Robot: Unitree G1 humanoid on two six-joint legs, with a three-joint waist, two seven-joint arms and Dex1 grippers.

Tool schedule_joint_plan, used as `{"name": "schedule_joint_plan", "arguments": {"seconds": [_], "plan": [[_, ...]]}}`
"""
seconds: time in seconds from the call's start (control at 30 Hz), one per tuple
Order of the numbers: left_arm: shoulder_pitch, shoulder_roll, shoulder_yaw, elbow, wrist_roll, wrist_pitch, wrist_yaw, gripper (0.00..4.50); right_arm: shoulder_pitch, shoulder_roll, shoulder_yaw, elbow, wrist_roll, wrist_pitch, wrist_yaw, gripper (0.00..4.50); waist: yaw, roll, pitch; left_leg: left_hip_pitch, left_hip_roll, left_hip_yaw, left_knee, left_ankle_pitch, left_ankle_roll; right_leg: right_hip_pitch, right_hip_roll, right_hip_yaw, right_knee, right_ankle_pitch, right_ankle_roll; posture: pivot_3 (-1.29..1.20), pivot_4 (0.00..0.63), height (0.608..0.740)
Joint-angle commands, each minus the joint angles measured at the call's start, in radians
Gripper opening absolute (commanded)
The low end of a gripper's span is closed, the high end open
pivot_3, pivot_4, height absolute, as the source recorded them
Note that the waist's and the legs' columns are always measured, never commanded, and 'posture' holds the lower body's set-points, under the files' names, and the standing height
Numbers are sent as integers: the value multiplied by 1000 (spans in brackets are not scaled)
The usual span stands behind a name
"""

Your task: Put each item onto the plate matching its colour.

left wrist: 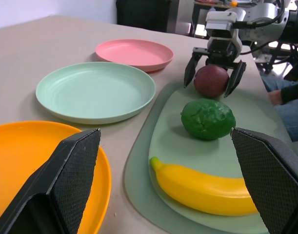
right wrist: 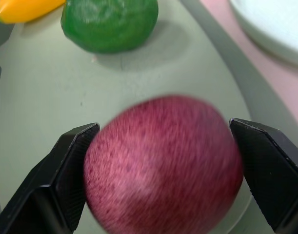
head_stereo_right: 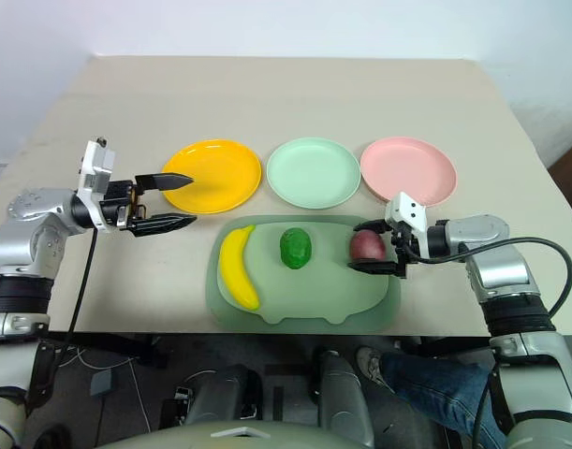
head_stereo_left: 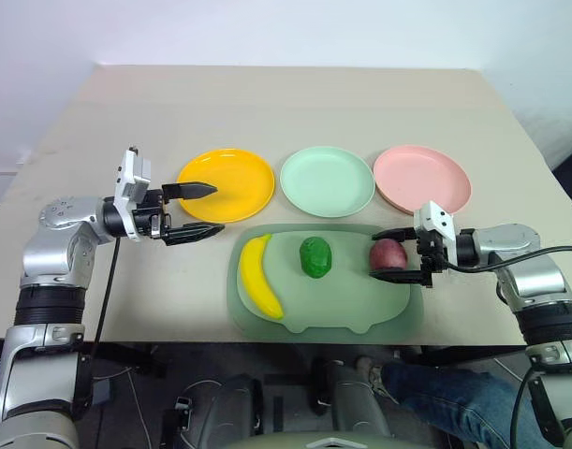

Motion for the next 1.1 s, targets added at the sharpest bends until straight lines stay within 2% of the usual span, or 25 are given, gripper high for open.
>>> {"name": "schedule_joint_plan", "arguments": {"seconds": [0.03, 0.07, 0.1, 0.27, 0.37, 0.43, 0.63, 0.87, 0.93, 1.0, 1.1], "plan": [[-6, 18, 18, -38, -7, 2, 1, 4500, -61, 12, -17, 28, -7, -7, -32, 3588, -1, 0, 0, 0, 0, 0, 0, 0, 0, 0, 0, 0, 0, 0, 0, 0, 150, 740], [-6, 18, 19, -39, -8, 3, 2, 4500, -58, 5, -20, 12, 11, 2, -4, 3300, -1, 0, 0, 0, 0, 0, 0, 0, 0, 0, 0, 0, 0, 0, 0, 0, 150, 740], [-5, 18, 19, -41, -9, 4, 3, 4500, -55, -1, -22, 1, 23, 6, 16, 3202, 0, 0, 0, 0, 0, 0, 0, 0, 0, 0, 0, 0, 0, 0, 0, 0, 150, 740], [10, 16, 21, -48, -11, 4, 5, 4500, -164, 35, -131, 29, 153, 160, -28, 3199, 0, 0, 0, 0, 0, 0, 0, 0, -1, 0, 0, 0, 0, 0, 0, 0, 150, 740], [16, 10, 21, -53, -14, 4, 11, 4500, -286, 73, -213, 146, 179, 171, -160, 3197, -1, 0, 0, 0, 0, 0, 0, 0, -1, 0, 0, 0, 0, 0, 0, 0, 150, 740], [18, 6, 21, -53, -15, 3, 12, 4500, -344, 86, -228, 244, 137, 101, -230, 3197, -2, 0, 0, 0, 0, 0, 0, 0, -1, 0, 0, 0, 0, 0, 0, 0, 150, 740], [21, 9, 28, -62, -23, 6, 15, 4500, -487, 86, -122, 635, -131, -94, -549, 3197, 0, 0, 0, -1, 0, 0, 0, 0, -1, 0, -1, 0, -1, 0, 0, 0, 150, 740], [42, 20, 41, -84, -30, 12, 20, 4500, -511, 97, -92, 776, -211, -211, -568, 3197, -11, 0, 0, -1, 0, 3, -2, 1, -1, -3, 0, 2, 0, 0, 0, 0, 150, 740], [43, 22, 43, -85, -29, 14, 22, 4500, -525, 106, -113, 780, -196, -207, -559, 3925, -10, 0, 0, -1, 1, 3, -2, 1, -1, -3, 0, 2, 0, 0, 0, 0, 150, 740], [45, 22, 43, -86, -29, 16, 22, 4500, -533, 109, -128, 780, -181, -197, -533, 4453, -9, 0, 0, -1, 1, 3, -2, 1, -1, -3, 0, 2, 0, 0, 0, 0, 150, 740], [41, 21, 42, -83, -30, 18, 22, 4500, -531, 104, -119, 770, -202, -235, -544, 4485, -8, 0, 0, -1, 1, 3, -2, 1, -1, -3, 0, 2, 0, 0, 0, 0, 150, 740]]}}
